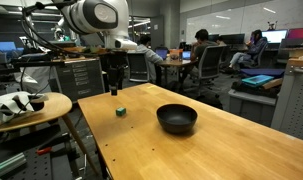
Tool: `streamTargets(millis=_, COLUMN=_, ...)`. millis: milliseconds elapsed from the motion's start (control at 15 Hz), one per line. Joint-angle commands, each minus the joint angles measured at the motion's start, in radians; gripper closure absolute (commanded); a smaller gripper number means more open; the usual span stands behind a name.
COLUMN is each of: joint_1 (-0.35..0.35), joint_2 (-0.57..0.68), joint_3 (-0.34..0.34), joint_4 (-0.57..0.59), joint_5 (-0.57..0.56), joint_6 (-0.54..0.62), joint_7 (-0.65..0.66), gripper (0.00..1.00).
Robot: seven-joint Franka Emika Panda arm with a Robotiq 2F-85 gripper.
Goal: Put the block in the bowl
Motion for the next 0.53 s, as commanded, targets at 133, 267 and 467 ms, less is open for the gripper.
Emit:
streamTargets(millis=133, joint_1=0.119, joint_2=0.238, joint_3=-0.058, joint_4=0.174, joint_5=-0.052, joint_6=0.050, joint_7=0.307, gripper=0.00)
streamTargets(millis=267, joint_1=0.157, joint_2=0.298, joint_3=-0.081, joint_4=0.216, joint_5=-0.039, joint_6=0.082, joint_7=0.355, gripper=0.00)
streamTargets(millis=467, joint_1=0.209, joint_2=0.372, joint_3=-0.116, joint_4=0.263, joint_5=-0.035, joint_6=0.132, joint_7=0.409, gripper=0.00)
